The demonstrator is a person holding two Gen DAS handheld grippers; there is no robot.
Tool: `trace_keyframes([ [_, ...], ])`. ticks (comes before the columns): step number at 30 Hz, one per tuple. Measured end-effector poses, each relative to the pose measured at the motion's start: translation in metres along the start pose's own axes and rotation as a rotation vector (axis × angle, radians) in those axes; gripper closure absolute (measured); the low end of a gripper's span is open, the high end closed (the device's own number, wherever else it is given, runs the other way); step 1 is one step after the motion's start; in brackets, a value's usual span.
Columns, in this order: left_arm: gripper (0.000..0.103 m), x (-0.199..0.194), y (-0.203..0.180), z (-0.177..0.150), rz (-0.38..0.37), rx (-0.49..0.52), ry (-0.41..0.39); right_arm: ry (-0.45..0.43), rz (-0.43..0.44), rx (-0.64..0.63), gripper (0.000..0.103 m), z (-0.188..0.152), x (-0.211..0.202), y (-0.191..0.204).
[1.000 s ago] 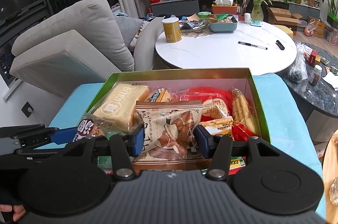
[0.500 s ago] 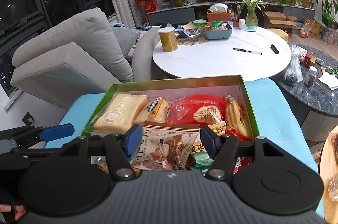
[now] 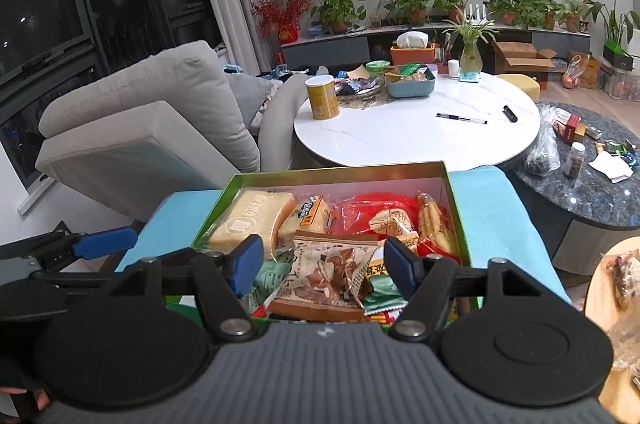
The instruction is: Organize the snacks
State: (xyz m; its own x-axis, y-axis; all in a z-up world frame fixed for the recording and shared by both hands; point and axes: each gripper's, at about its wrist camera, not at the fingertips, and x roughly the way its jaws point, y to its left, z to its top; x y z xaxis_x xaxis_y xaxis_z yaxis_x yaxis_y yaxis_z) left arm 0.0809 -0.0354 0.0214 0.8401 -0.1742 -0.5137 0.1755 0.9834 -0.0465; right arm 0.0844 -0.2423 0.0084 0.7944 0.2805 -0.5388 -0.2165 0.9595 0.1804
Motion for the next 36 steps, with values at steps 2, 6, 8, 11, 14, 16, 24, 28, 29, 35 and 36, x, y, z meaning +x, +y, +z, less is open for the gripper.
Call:
trace_keyframes([
  [2, 0.017, -0.009, -0.001, -0.001, 0.012, -0.002, -0.021, -0.011, -0.002, -0.002, 0.023, -0.002, -0.009, 0.001],
  [6, 0.007, -0.024, -0.002, -0.002, 0.038, 0.002, -0.029, -0.034, -0.016, -0.011, 0.022, -0.007, -0.024, 0.005],
  [8, 0.003, -0.030, -0.003, -0.004, 0.053, 0.002, -0.034, -0.046, -0.023, -0.013, 0.022, -0.010, -0.030, 0.007],
  [11, 0.001, -0.041, -0.007, -0.006, 0.072, 0.015, -0.049, -0.065, -0.034, -0.007, 0.022, -0.014, -0.040, 0.007],
  [14, 0.001, -0.050, -0.010, -0.010, 0.074, 0.026, -0.056, -0.087, -0.044, -0.002, 0.022, -0.019, -0.048, 0.008],
  [16, 0.000, -0.056, -0.012, -0.013, 0.075, 0.029, -0.061, -0.098, -0.049, -0.003, 0.022, -0.023, -0.053, 0.009],
  [24, 0.000, -0.072, -0.018, -0.023, 0.080, 0.028, -0.059, -0.125, -0.043, -0.004, 0.022, -0.032, -0.073, 0.013],
  [28, 0.000, -0.077, -0.021, -0.026, 0.089, 0.029, -0.060, -0.130, -0.039, -0.015, 0.022, -0.034, -0.077, 0.016],
  [29, 0.000, -0.078, -0.021, -0.026, 0.092, 0.027, -0.060, -0.130, -0.039, -0.017, 0.022, -0.034, -0.078, 0.017],
  [35, 0.000, -0.087, -0.022, -0.027, 0.103, 0.024, -0.067, -0.137, -0.039, -0.016, 0.022, -0.037, -0.085, 0.017],
  [36, 0.000, -0.088, -0.022, -0.027, 0.102, 0.026, -0.069, -0.137, -0.038, -0.016, 0.022, -0.037, -0.085, 0.017],
])
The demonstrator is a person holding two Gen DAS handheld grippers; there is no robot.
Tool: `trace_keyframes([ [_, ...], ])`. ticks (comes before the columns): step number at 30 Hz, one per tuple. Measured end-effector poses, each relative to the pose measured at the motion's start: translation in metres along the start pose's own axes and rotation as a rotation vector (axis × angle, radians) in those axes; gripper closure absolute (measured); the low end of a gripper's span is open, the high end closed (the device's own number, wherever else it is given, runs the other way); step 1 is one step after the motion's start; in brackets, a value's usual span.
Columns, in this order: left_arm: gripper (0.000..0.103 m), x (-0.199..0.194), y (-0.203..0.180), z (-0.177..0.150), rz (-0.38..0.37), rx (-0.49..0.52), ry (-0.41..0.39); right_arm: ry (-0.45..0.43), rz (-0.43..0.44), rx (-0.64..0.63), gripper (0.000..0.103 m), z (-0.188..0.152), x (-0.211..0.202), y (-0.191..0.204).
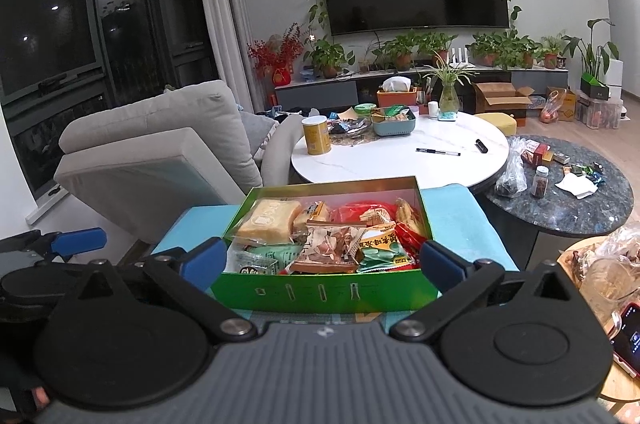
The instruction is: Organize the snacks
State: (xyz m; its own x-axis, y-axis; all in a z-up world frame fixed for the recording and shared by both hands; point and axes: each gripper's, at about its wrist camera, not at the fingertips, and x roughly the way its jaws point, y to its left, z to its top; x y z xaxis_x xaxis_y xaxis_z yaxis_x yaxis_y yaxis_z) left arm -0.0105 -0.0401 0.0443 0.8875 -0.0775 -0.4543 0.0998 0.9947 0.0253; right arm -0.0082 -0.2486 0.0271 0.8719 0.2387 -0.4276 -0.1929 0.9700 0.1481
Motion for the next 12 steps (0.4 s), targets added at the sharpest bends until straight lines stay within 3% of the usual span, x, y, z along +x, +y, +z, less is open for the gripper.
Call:
trace_keyframes([
  [12, 0.000, -0.0038, -0.0016, 0.0000, 0.001, 0.014, -0.004, -0.002, 0.001, -0.007, 0.022, 0.0007, -0.0038, 0.0031],
])
